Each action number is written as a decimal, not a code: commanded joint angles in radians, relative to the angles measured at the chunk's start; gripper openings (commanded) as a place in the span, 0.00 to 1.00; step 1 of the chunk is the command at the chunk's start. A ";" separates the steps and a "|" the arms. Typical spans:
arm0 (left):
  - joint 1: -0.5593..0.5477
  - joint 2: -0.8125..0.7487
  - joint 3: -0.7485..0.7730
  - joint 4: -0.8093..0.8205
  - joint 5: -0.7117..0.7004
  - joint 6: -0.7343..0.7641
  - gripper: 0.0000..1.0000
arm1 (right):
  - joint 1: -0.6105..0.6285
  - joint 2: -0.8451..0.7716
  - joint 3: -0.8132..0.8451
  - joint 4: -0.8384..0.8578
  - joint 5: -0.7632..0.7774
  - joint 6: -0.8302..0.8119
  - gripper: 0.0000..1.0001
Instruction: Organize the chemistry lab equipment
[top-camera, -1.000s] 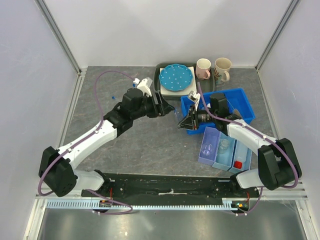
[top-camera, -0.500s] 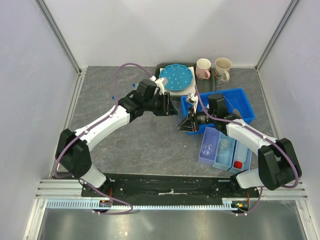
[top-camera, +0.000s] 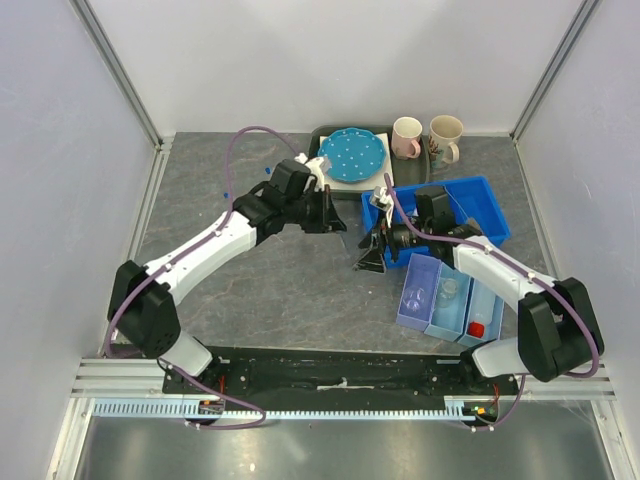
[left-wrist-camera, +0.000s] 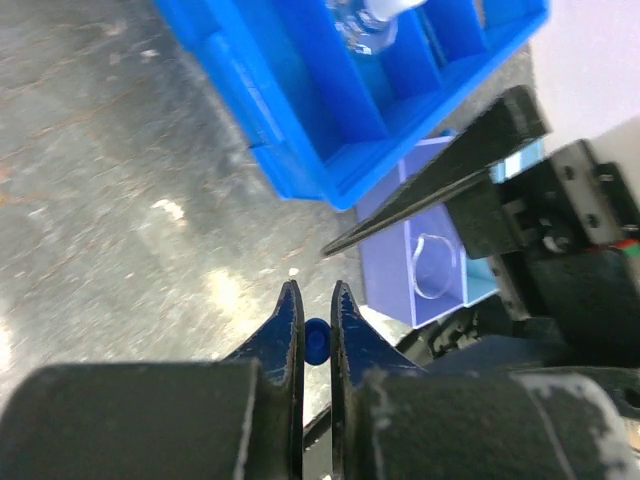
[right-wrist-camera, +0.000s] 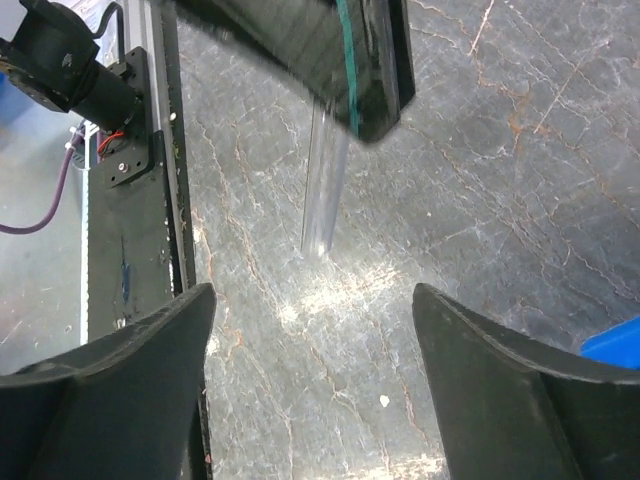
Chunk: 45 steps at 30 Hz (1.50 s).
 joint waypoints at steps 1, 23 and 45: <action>0.054 -0.111 -0.054 -0.018 -0.166 0.015 0.02 | -0.002 -0.055 0.050 -0.038 0.032 -0.083 0.98; 0.356 0.212 0.145 0.223 -0.615 0.268 0.02 | -0.030 -0.103 0.046 -0.038 0.070 -0.103 0.98; 0.396 0.520 0.426 0.114 -0.599 0.285 0.02 | -0.030 -0.097 0.046 -0.044 0.083 -0.123 0.98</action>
